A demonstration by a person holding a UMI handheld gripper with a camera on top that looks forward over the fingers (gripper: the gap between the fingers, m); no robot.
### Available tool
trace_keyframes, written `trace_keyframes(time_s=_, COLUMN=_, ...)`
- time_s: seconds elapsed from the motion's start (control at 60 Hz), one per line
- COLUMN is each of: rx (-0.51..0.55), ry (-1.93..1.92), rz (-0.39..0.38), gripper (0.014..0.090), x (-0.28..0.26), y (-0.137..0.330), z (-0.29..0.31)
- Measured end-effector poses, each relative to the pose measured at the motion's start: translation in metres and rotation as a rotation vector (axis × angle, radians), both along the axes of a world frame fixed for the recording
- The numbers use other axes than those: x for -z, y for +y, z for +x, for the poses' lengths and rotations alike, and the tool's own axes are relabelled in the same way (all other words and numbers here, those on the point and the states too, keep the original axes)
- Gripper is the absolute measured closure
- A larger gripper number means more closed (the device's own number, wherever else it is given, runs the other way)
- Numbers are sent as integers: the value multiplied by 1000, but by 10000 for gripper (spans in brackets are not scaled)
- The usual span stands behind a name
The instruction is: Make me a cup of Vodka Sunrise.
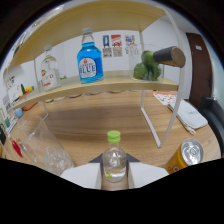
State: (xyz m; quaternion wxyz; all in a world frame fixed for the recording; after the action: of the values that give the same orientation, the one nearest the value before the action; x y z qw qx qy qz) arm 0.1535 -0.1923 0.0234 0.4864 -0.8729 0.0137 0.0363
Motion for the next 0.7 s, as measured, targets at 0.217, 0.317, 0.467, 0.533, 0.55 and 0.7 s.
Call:
trace_keyframes(time_s=0.217, rx=3, ry=-3, rz=-11, gripper=679, x=3, y=-12, z=0)
trace_keyframes(time_s=0.317, rx=1, ry=-17, rz=-34, gripper=670, x=6, y=-18, z=0)
trace_keyframes(time_s=0.467, rx=26, ry=-43, rz=-18, gripper=412, x=-15, y=-25, z=5)
trace_keyframes(time_s=0.533, rx=34, ry=-58, rz=-2, gripper=236, x=-35, y=-31, z=5)
trace_keyframes(time_s=0.55, rx=38, ry=-61, rz=3, gripper=202, x=-40, y=-33, z=6)
trace_keyframes(time_s=0.7, rx=61, ry=-85, rz=20, gripper=192, x=-88, y=-62, z=-1)
